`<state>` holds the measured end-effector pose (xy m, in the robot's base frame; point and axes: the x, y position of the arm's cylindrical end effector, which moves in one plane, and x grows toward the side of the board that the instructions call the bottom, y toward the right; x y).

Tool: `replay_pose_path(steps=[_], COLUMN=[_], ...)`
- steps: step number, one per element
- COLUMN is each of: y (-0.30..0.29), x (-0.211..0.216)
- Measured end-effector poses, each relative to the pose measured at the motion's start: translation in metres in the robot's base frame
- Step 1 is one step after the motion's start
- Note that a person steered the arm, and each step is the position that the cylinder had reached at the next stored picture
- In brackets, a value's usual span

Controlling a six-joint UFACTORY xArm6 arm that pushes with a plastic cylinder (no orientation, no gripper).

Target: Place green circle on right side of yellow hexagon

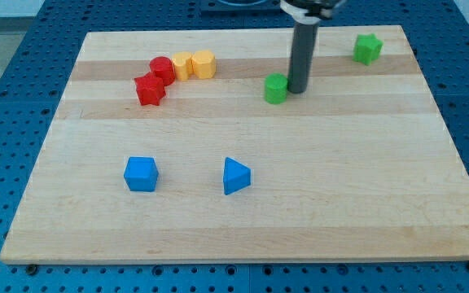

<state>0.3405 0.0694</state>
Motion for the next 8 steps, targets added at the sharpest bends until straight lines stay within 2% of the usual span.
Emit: replay_pose_path(steps=[1, 2, 3, 5, 6, 7, 8], y=[-0.038, -0.023, -0.001, -0.078, -0.08, -0.079, -0.078], x=[-0.015, -0.023, 0.029, 0.09, 0.076, -0.001, -0.024])
